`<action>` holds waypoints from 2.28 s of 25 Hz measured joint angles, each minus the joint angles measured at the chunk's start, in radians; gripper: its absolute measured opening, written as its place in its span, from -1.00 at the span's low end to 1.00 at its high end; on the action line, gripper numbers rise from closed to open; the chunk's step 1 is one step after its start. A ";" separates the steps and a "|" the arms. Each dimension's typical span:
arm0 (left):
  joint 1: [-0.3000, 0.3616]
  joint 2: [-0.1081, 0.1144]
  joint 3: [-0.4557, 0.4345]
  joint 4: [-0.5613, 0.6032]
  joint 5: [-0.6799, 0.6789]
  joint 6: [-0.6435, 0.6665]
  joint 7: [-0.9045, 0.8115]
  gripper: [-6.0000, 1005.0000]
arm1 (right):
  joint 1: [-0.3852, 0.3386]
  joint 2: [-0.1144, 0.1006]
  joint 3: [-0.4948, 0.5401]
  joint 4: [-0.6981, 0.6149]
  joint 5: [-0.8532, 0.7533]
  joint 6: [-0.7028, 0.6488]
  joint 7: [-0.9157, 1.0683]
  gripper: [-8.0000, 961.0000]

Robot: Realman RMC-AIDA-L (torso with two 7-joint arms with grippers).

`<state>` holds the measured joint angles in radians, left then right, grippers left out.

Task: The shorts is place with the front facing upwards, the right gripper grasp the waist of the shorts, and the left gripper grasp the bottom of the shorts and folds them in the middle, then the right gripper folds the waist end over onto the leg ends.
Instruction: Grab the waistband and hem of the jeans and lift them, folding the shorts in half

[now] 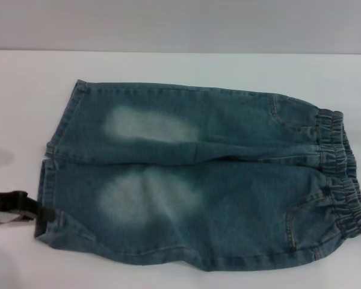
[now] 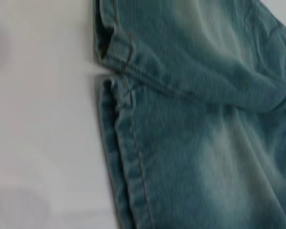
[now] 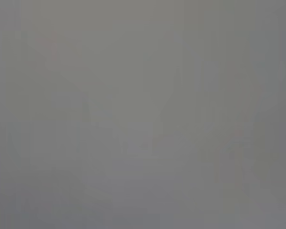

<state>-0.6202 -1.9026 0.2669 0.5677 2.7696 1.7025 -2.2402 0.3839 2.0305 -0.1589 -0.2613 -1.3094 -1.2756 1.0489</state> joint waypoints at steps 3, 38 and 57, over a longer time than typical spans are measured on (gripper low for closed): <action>-0.005 0.001 0.000 0.001 -0.003 -0.010 -0.004 -0.97 | 0.002 -0.059 -0.084 -0.104 -0.175 -0.068 0.243 0.44; -0.074 0.011 0.009 0.011 -0.027 -0.055 -0.007 -0.93 | 0.270 -0.149 -0.593 -0.577 -1.368 -0.589 0.857 0.44; -0.075 0.006 0.002 0.012 -0.027 -0.053 -0.007 -0.91 | 0.311 -0.084 -0.614 -0.577 -1.495 -0.532 0.862 0.44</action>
<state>-0.6949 -1.8966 0.2690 0.5799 2.7427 1.6499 -2.2474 0.6951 1.9463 -0.7729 -0.8388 -2.8043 -1.8075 1.9113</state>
